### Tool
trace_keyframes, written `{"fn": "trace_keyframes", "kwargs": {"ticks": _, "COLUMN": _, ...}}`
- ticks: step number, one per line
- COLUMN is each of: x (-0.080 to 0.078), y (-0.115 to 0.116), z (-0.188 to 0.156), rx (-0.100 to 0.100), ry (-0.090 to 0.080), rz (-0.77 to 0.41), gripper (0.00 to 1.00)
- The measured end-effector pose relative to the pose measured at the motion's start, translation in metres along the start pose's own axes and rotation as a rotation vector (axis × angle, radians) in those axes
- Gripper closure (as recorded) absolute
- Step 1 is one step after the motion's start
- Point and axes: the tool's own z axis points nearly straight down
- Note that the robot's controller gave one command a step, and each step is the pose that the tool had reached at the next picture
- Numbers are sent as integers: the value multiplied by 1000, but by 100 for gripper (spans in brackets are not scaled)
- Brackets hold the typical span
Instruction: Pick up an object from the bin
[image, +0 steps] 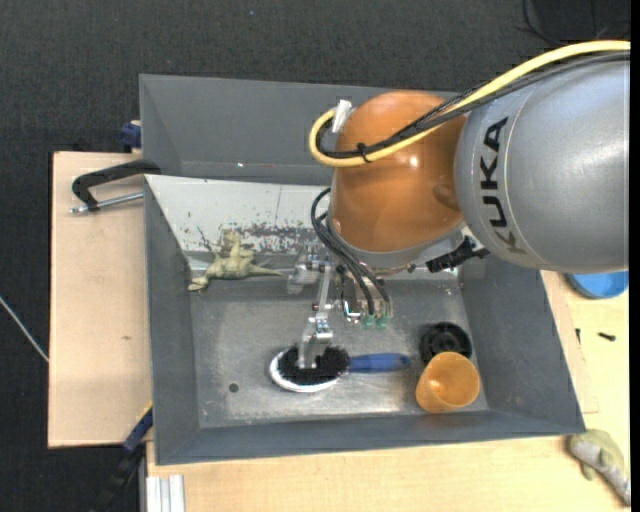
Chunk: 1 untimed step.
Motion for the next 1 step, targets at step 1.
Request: {"fn": "trace_keyframes", "kwargs": {"ticks": 1, "x": -1, "y": -66, "z": 165, "rx": 0, "ry": -16, "rz": -402, "gripper": 0}}
